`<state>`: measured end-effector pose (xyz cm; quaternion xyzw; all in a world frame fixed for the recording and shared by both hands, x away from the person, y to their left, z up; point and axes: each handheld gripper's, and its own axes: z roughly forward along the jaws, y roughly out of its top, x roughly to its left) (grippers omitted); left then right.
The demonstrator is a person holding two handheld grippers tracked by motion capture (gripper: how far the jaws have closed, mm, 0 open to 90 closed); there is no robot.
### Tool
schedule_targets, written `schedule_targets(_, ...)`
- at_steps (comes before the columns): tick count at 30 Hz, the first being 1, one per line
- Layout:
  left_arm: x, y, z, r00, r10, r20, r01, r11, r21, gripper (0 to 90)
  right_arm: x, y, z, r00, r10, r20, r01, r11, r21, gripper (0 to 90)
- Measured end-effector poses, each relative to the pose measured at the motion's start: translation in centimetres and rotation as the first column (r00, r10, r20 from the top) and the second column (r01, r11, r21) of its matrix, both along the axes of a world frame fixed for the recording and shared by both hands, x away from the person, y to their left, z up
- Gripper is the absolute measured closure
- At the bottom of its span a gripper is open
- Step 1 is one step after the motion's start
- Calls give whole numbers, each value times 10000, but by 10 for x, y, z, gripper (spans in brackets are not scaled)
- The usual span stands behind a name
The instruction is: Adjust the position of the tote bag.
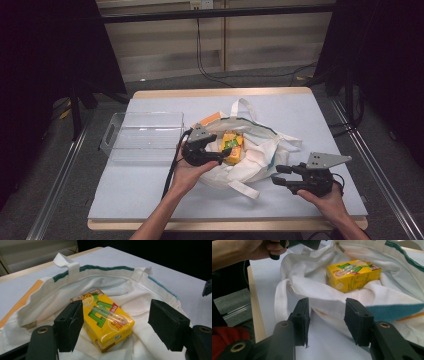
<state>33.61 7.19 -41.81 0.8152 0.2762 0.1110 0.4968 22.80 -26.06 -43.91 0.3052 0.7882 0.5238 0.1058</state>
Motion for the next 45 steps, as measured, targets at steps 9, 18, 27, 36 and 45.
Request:
schedule_targets(9, 9, -24, -26, 9991, 298, -293, -269, 9949, 974, 205, 1, 0, -7, 9997, 130, -188, -127, 9999, 114, 511)
schedule_targets(18, 15, -28, -45, 9971, 577, -497, -529, 9943, 922, 113, 2, 3, -13, 9990, 220, -391, -217, 9997, 95, 466)
schedule_targets(27, 13, -37, -51, 9967, 777, 217, -799, 9883, 1302, 58, 3, 3, -15, 9985, 254, -488, -252, 9997, 62, 455)
schedule_targets(36, 8, -44, -56, 9939, 777, 788, -887, 9850, 1480, 45, 5, 2, -16, 9983, 220, -540, -214, 9997, 124, 454)
schedule_targets(45, 8, -48, -59, 9926, 814, 901, -975, 9765, 1924, 103, 8, 3, -16, 9981, 196, -579, -186, 9997, 180, 454)
